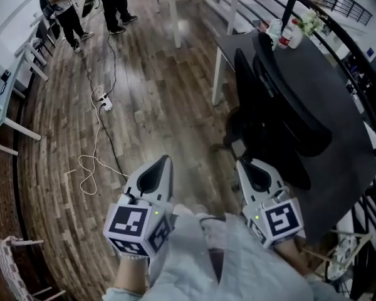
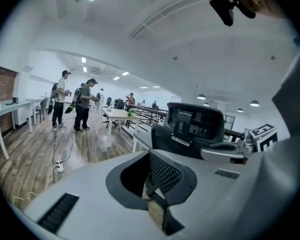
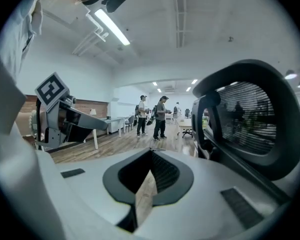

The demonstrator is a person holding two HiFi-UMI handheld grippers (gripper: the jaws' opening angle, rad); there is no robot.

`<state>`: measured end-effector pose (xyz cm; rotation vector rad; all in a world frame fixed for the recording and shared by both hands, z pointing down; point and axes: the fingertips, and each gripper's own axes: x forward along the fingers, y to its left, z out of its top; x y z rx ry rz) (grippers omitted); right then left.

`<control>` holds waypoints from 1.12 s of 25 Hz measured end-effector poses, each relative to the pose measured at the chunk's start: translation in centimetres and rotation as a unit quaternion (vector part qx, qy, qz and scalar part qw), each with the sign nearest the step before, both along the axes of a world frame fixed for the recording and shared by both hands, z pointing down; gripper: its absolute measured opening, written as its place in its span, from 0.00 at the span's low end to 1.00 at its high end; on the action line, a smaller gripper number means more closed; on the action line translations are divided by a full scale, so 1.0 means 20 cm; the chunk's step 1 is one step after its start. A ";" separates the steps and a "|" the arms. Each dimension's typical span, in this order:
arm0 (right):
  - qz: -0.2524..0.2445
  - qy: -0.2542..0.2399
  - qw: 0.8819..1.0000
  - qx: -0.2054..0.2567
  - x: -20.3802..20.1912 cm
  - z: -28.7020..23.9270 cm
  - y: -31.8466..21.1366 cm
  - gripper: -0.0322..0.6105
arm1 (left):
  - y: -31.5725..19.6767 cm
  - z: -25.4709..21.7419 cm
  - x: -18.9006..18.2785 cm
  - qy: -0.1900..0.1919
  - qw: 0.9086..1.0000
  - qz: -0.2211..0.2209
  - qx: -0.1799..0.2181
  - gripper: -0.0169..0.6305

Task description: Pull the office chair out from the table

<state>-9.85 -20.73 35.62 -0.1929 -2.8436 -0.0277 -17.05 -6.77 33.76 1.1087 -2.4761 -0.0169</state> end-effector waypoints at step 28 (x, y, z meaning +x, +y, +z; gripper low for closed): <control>0.362 -0.010 0.932 0.006 -0.12 -0.05 -0.43 0.06 | -0.92 -0.04 -0.61 -0.056 0.926 0.372 0.005 0.03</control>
